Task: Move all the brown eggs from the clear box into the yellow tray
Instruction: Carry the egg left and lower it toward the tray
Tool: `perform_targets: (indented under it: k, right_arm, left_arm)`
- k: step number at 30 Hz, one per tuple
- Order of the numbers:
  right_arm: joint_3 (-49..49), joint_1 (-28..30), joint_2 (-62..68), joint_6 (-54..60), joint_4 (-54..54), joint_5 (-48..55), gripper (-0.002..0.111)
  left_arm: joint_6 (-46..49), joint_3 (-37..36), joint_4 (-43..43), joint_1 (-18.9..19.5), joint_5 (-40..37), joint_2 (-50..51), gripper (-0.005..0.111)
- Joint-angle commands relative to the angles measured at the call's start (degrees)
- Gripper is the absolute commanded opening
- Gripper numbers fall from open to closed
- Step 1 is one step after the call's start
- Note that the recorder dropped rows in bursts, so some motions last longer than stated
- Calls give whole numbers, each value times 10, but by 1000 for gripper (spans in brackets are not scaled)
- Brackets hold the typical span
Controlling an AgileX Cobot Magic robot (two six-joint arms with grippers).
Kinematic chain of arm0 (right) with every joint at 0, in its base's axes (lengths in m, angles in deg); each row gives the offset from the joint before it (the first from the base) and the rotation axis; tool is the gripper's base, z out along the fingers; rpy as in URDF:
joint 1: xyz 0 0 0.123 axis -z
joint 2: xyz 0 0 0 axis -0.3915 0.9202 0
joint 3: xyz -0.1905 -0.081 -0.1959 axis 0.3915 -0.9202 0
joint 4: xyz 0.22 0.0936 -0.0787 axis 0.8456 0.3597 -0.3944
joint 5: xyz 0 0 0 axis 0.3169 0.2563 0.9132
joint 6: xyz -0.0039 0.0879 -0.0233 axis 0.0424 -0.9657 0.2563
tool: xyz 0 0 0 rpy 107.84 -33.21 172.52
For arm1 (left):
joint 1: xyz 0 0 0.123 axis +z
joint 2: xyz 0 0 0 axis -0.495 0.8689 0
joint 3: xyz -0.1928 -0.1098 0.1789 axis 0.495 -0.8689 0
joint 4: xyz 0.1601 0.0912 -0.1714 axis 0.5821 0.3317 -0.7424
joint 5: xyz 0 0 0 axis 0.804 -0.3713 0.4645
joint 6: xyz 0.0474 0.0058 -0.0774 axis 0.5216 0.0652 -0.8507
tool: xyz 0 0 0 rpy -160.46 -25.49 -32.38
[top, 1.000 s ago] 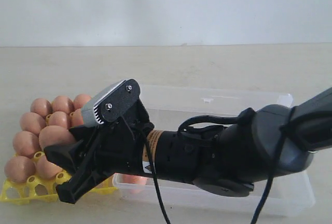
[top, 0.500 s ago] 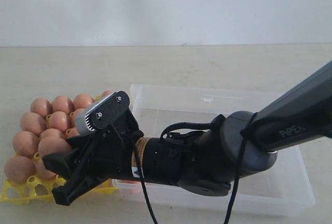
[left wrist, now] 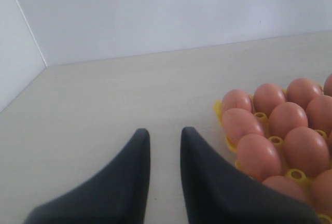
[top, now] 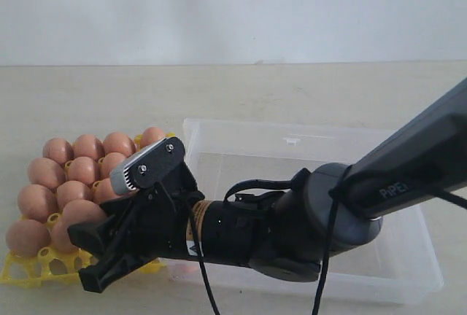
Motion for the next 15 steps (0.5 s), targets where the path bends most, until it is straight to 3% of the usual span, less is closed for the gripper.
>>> perform_targets:
  k: [1,15]
  right_arm:
    - [2,0,1,1,5,-11,0]
    - [20,0,20,8,23,-17,0]
  left_arm:
    - [-1,-2,-1,1,1,-1,22]
    - [-1,-2,-1,1,1,-1,22]
